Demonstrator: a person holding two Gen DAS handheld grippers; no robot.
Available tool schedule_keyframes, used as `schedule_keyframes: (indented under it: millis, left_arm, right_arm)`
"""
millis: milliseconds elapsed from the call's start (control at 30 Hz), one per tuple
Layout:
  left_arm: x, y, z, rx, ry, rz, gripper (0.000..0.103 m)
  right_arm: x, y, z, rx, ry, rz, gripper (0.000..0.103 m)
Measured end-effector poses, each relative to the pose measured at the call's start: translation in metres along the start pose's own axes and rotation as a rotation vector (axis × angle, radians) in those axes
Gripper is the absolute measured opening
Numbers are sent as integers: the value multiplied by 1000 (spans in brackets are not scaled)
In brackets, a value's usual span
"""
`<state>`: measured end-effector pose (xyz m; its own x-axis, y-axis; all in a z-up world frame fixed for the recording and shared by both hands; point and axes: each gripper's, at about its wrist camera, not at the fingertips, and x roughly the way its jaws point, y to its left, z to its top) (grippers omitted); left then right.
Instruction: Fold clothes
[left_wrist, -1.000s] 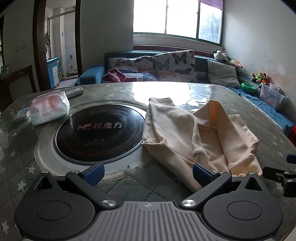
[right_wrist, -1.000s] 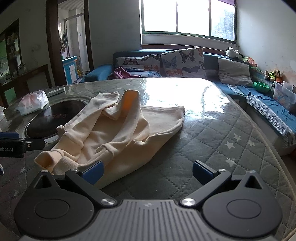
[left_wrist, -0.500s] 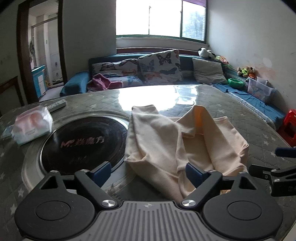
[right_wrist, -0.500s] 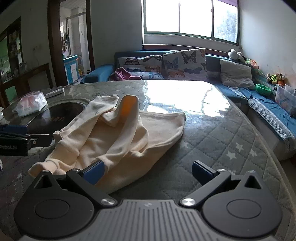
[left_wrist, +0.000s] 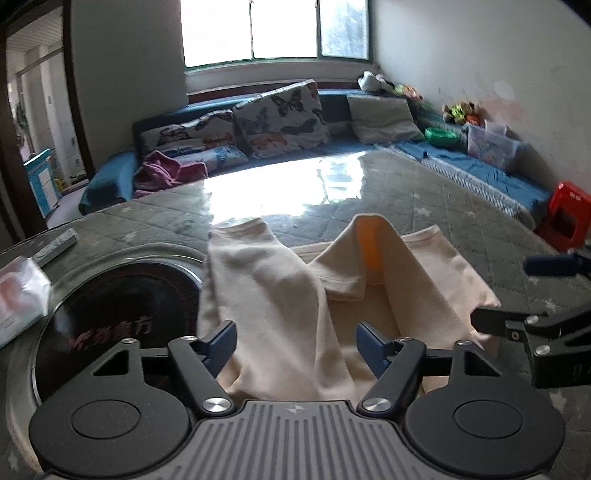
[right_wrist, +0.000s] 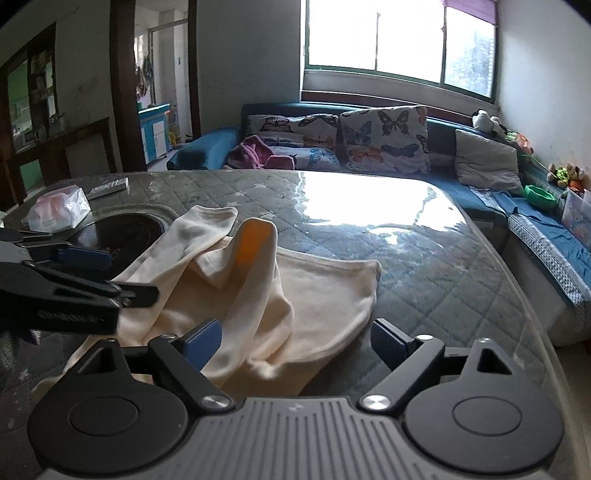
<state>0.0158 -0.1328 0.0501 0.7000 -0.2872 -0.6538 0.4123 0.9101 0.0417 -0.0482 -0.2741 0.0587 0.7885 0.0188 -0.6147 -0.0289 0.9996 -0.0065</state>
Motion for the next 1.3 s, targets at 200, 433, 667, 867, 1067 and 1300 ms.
schedule_keyframes:
  millis: [200,433,667,867,1067,1300]
  left_arm:
    - [30,0,2,6,63,-32,41]
    - [31,6,-4,5,56,-76,8]
    - [27,9,1,12,47,-91,11]
    - [35,3,9,23,62,-87,38]
    - [40,0,17,37,57,-104,22]
    - [29,18,13,-12,28,-93,4]
  right_arm:
    - [31,-5,19,-18,30,33,80]
    - [66,-1,41,-38,59,73,64]
    - [102,5,53,-83,101,96,53]
    - [117,11,56,-112,124,108,42]
    - [119,12,56,-123,117,115,17]
    - [92,-3,54,-109,45,48,7]
